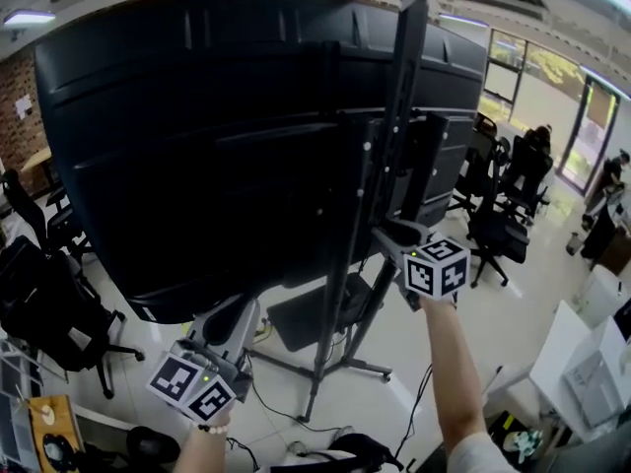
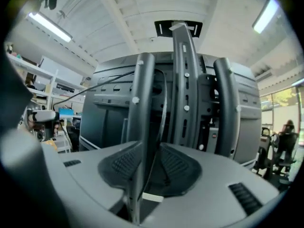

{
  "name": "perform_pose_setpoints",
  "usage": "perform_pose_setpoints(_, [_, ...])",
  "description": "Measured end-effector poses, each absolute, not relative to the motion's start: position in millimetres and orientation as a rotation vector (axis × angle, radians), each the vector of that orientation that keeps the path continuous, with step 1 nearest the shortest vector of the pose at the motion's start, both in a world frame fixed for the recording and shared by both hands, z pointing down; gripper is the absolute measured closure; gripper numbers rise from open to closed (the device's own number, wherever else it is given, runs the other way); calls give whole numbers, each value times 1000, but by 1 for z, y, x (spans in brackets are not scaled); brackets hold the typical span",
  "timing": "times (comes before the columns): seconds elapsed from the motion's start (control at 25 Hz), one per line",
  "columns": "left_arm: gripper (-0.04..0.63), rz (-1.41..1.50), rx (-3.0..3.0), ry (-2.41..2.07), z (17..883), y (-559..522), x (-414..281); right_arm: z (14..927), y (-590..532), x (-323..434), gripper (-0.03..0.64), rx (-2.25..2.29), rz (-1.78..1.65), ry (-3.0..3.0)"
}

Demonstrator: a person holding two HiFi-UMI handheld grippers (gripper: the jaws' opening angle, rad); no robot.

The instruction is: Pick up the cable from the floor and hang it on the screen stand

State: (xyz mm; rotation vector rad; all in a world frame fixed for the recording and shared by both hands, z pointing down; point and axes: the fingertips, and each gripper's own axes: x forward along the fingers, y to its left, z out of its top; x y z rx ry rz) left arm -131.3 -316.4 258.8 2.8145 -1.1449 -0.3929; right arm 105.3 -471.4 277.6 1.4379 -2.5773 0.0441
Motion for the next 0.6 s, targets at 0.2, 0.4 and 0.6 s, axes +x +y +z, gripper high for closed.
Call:
perform_pose_setpoints(0.2, [426, -335, 2728, -950, 303, -292, -95, 265, -428, 117, 342, 1514, -53, -2577])
perform_pose_setpoints(0.4, [439, -230, 2596, -900, 376, -243, -66, 254, -346, 126, 367, 1507, -71, -2749])
perform_pose_setpoints(0.6, [592, -206, 2506, -954, 422, -184, -42, 287, -246, 153, 609, 1526, 41, -2838])
